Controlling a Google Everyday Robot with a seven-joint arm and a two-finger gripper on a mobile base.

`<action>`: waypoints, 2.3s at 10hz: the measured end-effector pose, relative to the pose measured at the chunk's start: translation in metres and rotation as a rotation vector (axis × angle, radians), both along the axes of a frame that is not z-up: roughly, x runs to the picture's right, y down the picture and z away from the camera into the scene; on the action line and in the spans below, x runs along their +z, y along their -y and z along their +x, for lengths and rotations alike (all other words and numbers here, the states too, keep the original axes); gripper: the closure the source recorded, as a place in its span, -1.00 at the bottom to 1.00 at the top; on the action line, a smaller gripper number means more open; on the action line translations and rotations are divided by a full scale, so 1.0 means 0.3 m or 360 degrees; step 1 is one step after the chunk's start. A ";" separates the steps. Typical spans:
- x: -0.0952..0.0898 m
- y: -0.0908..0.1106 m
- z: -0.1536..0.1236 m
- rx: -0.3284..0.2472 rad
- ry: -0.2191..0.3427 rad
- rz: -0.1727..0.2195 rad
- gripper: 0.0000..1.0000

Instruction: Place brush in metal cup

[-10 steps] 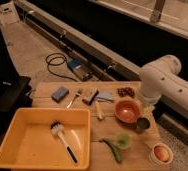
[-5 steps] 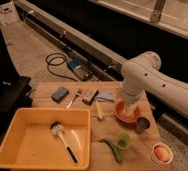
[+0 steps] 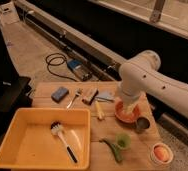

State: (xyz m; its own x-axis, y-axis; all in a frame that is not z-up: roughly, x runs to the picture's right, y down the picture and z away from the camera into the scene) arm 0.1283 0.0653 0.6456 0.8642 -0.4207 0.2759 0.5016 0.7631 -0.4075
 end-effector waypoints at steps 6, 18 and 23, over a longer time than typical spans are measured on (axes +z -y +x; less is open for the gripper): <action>-0.007 -0.003 -0.473 -0.0537 0.0403 0.0068 -0.30; 0.083 -0.199 -0.850 -0.1173 0.0963 -0.0089 -0.30; 0.201 -0.327 -0.882 -0.1219 0.1063 -0.0128 -0.30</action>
